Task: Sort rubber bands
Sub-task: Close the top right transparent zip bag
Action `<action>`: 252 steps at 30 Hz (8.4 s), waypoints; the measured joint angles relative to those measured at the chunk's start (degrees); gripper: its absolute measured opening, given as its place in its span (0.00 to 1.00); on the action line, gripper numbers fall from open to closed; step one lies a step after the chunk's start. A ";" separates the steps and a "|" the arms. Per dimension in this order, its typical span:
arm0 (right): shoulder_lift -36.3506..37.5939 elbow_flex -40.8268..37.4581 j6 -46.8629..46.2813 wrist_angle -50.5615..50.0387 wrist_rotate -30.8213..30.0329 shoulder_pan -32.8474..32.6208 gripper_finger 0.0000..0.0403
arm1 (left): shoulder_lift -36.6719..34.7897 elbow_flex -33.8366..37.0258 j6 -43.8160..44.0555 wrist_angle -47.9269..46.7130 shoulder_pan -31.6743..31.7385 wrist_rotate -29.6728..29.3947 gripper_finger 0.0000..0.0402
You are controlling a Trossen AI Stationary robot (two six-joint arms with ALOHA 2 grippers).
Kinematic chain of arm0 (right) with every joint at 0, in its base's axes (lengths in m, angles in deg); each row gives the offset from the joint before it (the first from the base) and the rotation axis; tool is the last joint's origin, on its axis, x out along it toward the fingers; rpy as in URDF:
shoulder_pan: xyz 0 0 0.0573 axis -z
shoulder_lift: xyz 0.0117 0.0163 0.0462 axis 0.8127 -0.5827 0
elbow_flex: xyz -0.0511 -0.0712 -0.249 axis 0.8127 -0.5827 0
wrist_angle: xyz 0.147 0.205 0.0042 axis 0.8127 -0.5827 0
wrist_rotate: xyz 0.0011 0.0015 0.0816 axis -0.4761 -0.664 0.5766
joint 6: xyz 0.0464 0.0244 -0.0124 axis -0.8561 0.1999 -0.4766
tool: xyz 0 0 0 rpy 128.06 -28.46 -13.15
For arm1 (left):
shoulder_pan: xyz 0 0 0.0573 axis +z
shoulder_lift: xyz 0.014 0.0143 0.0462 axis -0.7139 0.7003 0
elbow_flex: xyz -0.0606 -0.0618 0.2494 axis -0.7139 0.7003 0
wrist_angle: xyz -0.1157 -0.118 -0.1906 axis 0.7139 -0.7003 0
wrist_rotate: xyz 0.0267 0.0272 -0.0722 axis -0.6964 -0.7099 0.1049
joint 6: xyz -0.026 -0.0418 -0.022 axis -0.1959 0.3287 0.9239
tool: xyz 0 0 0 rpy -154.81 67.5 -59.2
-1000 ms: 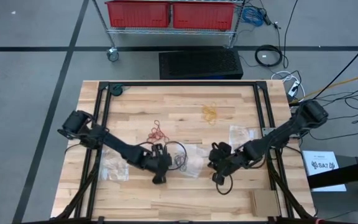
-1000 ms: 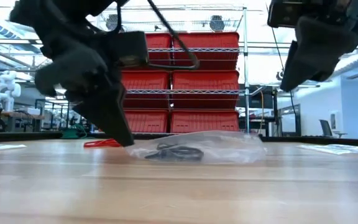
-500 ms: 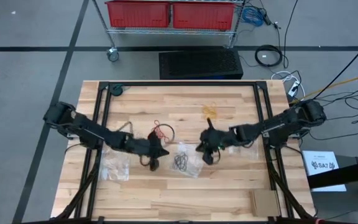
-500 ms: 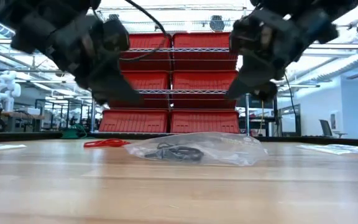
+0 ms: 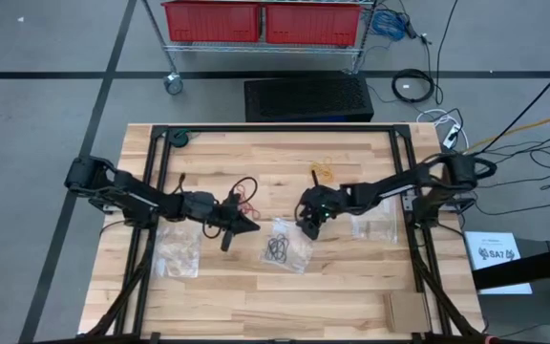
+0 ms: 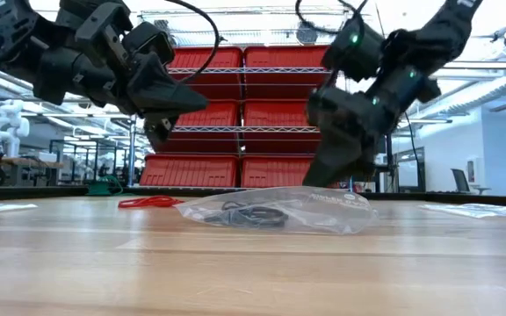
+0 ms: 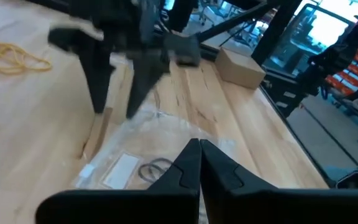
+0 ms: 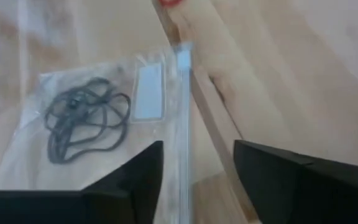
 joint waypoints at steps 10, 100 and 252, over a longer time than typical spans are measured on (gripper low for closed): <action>-11.69 3.34 -0.62 8.76 1.19 -0.04 0.40 | 0.00 -0.12 0.22 -0.39 3.90 0.16 0.21; -1.43 33.78 19.43 -25.91 -13.52 -6.15 0.25 | 0.04 -2.15 -12.56 -0.69 9.10 2.95 0.01; -3.85 33.76 17.94 -48.52 -12.69 -3.24 0.06 | 0.02 -2.18 -14.99 -2.87 9.96 1.86 0.00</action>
